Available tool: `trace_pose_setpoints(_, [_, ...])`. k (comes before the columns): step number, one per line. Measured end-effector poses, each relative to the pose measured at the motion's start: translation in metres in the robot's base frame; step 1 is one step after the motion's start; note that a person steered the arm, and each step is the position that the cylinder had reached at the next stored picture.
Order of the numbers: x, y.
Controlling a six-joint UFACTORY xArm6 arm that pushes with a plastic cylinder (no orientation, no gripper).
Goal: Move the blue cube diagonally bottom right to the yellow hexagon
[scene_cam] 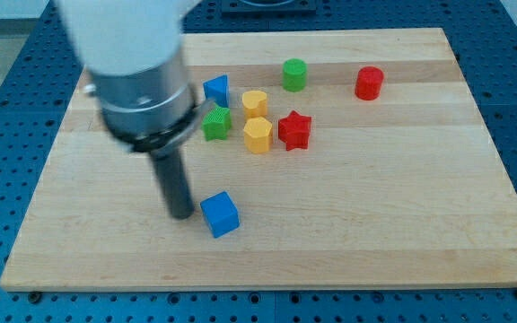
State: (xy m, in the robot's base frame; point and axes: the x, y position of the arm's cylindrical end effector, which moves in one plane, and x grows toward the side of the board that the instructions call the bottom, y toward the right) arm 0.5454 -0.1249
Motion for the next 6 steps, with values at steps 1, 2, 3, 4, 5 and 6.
trace_pose_setpoints(1, [0.012,0.037])
trace_pose_setpoints(2, [-0.003,0.083])
trace_pose_setpoints(3, [-0.024,0.115])
trace_pose_setpoints(4, [-0.018,0.125])
trace_pose_setpoints(5, [0.012,0.100])
trace_pose_setpoints(6, [0.016,0.120])
